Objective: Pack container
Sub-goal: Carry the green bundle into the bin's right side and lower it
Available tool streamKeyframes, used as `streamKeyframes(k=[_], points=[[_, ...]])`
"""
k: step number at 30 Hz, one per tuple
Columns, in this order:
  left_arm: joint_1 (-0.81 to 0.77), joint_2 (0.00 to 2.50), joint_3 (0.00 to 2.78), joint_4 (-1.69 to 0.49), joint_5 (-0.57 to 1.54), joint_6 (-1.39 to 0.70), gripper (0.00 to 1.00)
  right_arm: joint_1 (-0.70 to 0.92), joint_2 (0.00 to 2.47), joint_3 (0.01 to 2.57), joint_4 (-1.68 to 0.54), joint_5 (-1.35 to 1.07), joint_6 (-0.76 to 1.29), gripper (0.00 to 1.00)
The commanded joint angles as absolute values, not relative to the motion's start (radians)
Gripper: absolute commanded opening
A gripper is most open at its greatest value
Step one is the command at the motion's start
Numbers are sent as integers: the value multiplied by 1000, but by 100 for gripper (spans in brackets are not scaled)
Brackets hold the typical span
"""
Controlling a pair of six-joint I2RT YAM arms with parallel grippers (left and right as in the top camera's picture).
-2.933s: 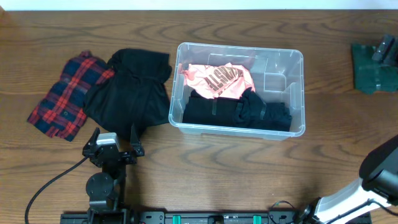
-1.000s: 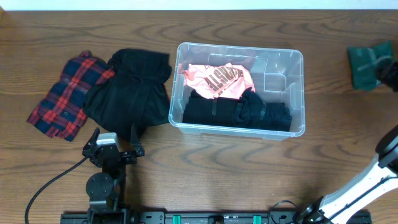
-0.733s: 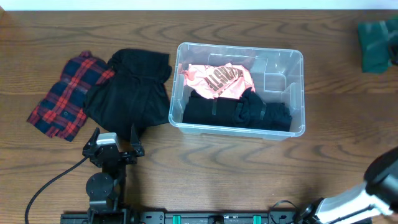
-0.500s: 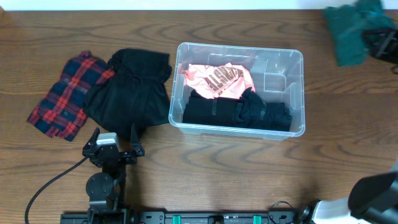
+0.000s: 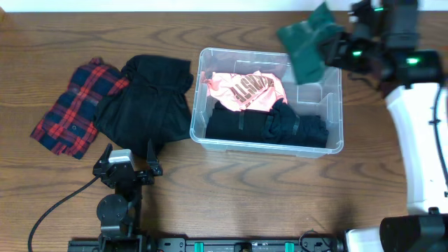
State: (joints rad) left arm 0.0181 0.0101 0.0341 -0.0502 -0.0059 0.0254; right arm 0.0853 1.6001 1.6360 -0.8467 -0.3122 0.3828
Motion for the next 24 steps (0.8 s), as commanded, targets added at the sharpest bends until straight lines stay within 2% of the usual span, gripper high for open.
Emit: streamKeyframes(k=[1,8,24], points=[[23,4,4,-70,-11,21,98,159,1603,1587,-810,-176,575,1],[23,4,4,-70,-10,21,98,250,1603,1443,-723,-38,786,1],[23,4,4,-70,-10,21,98,263,1603,1299,-684,183,770,1]])
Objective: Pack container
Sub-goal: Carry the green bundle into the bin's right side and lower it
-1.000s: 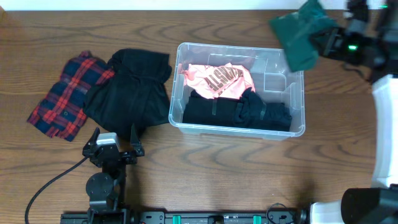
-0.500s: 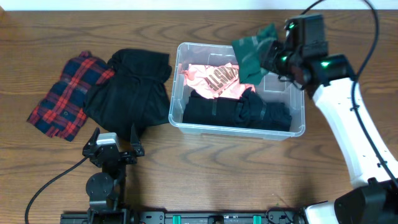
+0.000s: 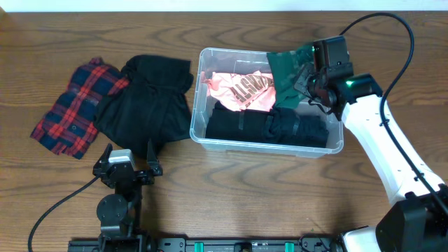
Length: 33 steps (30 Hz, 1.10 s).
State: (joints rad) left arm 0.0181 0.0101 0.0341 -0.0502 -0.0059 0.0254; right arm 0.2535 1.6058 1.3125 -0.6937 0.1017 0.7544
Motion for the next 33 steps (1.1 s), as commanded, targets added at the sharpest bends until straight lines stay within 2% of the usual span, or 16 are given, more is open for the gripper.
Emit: streamKeyframes(k=[1,7,14,26,27,29,31,32,33], points=[[23,4,4,-70,-10,21,98,263,1603,1290,-681,187,770,1],[23,4,4,-70,-10,21,98,263,1603,1203,-595,187,770,1],[23,4,4,-70,-10,21,98,263,1603,1084,-351,187,694,1],[23,4,4,-70,-10,21,98,262,1603,1063,-393,188,640,3],[23,4,4,-70,-10,21,98,262,1603,1063,-392,187,625,12],[23,4,4,-70,-10,21,98,261,1603,1063,-392,187,591,38],[23,4,4,-70,-10,21,98,262,1603,1063,-389,187,546,73],[23,4,4,-70,-10,21,98,262,1603,1063,-389,187,509,83],[23,4,4,-70,-10,21,98,261,1603,1063,-389,187,463,88]])
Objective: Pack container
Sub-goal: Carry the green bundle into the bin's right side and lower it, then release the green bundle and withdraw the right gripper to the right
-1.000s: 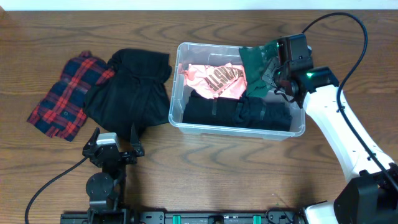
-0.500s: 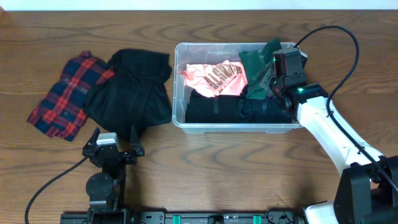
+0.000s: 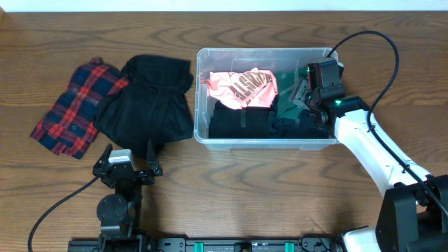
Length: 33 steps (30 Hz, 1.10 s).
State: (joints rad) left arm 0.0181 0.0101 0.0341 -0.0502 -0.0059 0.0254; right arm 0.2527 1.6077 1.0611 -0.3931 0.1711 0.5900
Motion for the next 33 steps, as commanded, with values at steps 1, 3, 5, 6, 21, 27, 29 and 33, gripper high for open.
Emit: streamKeyframes(k=[1,3,5,6,21,27,29,33], points=[[23,4,4,-70,-10,21,98,261,1603,1063,-388,187,405,89],[23,4,4,-70,-10,21,98,261,1599,1067,-384,187,319,93],[23,4,4,-70,-10,21,98,261,1587,1089,-395,186,233,95],[23,4,4,-70,-10,21,98,261,1575,1105,-406,187,197,96],[23,4,4,-70,-10,21,98,261,1449,1252,-577,165,151,15],[23,4,4,-70,-10,21,98,262,1546,1245,-634,166,114,1],[23,4,4,-70,-10,21,98,260,1576,1245,-656,170,114,1],[23,4,4,-70,-10,21,98,254,1645,1245,-702,169,115,1]])
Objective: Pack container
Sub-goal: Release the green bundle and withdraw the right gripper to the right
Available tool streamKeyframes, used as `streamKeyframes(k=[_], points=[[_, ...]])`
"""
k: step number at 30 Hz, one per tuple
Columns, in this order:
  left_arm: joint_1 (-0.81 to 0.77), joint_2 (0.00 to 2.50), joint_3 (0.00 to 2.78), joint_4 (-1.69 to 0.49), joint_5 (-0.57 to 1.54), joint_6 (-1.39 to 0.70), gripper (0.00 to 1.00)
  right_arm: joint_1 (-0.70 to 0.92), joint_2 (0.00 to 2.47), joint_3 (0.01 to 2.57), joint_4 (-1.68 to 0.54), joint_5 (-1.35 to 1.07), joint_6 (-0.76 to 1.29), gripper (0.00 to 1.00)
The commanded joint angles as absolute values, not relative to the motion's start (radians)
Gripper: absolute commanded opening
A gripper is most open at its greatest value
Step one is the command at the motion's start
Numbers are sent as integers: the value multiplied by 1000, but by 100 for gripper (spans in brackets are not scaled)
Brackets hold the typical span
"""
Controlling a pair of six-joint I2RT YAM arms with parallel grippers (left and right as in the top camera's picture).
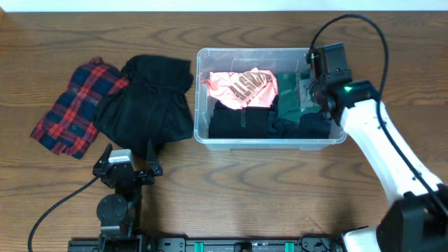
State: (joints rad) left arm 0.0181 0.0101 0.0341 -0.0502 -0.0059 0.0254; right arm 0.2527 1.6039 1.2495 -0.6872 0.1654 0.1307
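Note:
A clear plastic container (201, 105) stands mid-table in the overhead view. It holds a pink printed garment (241, 87), black clothes (238, 122) along its front and a dark green garment (287, 105) at its right end. My right gripper (309, 89) hangs over that right end, just beside the green garment, and its fingers look open with nothing in them. A black garment (147, 101) and a red-and-blue plaid shirt (77, 108) lie on the table left of the container. Near the front edge, my left gripper (128, 157) rests open and holds nothing.
The wooden table (231, 189) runs bare in front of the container. My right arm (381, 150) crosses the right side of the table, with a black cable looping above it. A cable trails from the left arm toward the front left corner.
My right gripper has drawn up and back from deep in the container's right end. The green garment now lies spread flat there, free of the fingers.
At first my right gripper held the green garment in the air past the container's back right corner. It then hung over the right half of the container, and later was pushed down inside. The garment now rests in the container; my left arm stayed put.

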Motion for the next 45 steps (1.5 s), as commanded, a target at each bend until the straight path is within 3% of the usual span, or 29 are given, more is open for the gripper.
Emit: streamKeyframes(k=[1,15,26,28,29,35,38,41,45], points=[[23,4,4,-70,-10,21,98,252,1661,1245,-710,169,115,1],[23,4,4,-70,-10,21,98,239,1901,1244,-756,168,118,1],[23,4,4,-70,-10,21,98,237,1749,1328,-768,168,118,4],[23,4,4,-70,-10,21,98,229,1688,1350,-772,168,118,11],[23,4,4,-70,-10,21,98,222,1655,1356,-771,169,118,20],[23,4,4,-70,-10,21,98,111,1522,1359,-768,192,118,33],[23,4,4,-70,-10,21,98,7,1504,1359,-770,192,118,60],[23,4,4,-70,-10,21,98,-101,1508,1358,-770,196,118,99],[23,4,4,-70,-10,21,98,-207,1524,1358,-770,194,118,99]])
